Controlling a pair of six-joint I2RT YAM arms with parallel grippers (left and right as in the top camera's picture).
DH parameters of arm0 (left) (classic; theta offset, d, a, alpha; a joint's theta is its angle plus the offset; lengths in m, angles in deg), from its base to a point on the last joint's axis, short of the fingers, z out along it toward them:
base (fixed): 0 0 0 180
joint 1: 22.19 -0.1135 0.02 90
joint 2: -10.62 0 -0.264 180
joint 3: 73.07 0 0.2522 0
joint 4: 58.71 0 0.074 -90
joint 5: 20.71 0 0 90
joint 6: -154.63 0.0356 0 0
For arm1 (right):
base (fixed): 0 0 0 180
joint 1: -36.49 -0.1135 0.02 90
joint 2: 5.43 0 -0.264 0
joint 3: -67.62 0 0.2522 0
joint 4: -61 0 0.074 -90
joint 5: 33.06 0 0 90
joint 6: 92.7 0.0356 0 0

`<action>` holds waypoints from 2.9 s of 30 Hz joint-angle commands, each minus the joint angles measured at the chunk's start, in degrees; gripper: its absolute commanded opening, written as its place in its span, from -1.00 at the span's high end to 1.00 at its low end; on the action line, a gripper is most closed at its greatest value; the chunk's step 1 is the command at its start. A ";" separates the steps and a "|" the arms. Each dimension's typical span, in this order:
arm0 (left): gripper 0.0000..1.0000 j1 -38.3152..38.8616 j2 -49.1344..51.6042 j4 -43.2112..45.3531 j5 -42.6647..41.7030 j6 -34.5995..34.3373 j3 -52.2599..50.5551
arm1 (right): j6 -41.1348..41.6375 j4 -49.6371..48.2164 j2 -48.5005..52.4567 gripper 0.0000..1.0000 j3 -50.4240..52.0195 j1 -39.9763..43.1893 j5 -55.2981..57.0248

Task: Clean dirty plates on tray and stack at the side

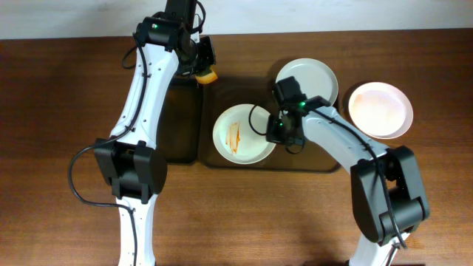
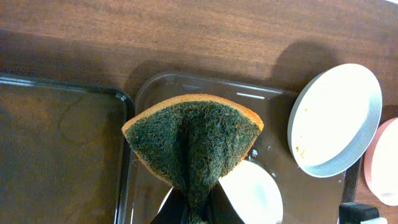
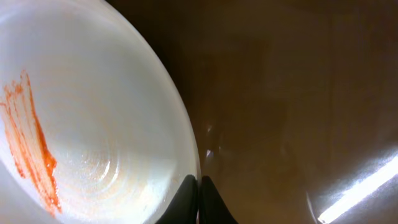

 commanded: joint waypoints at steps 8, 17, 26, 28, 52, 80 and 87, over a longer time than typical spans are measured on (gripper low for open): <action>1.00 1.60 0.61 -3.26 0.17 3.96 -3.87 | -3.78 -2.38 1.42 -0.09 -1.01 2.25 -1.22; 1.00 8.09 0.63 -0.59 -0.44 7.67 -17.79 | -10.27 -6.73 4.24 -0.09 -0.92 3.58 -5.49; 1.00 9.94 0.63 4.15 -1.92 7.58 -29.40 | -10.67 -8.98 7.61 0.92 -0.87 5.20 -13.05; 1.00 10.69 0.63 8.35 -1.70 6.67 -32.92 | -10.64 -8.96 7.61 0.92 -0.87 5.20 -13.31; 1.00 10.40 0.72 20.13 10.34 -9.31 -37.86 | -10.60 -8.79 7.61 0.43 -0.87 5.20 -12.70; 1.00 3.98 -1.77 12.20 -3.85 1.44 -30.25 | -10.62 -16.76 8.66 0.91 -0.83 3.41 -14.08; 1.00 3.87 -3.37 12.17 -0.11 2.45 -31.30 | -7.98 -17.35 10.32 0.92 -0.85 3.13 -15.32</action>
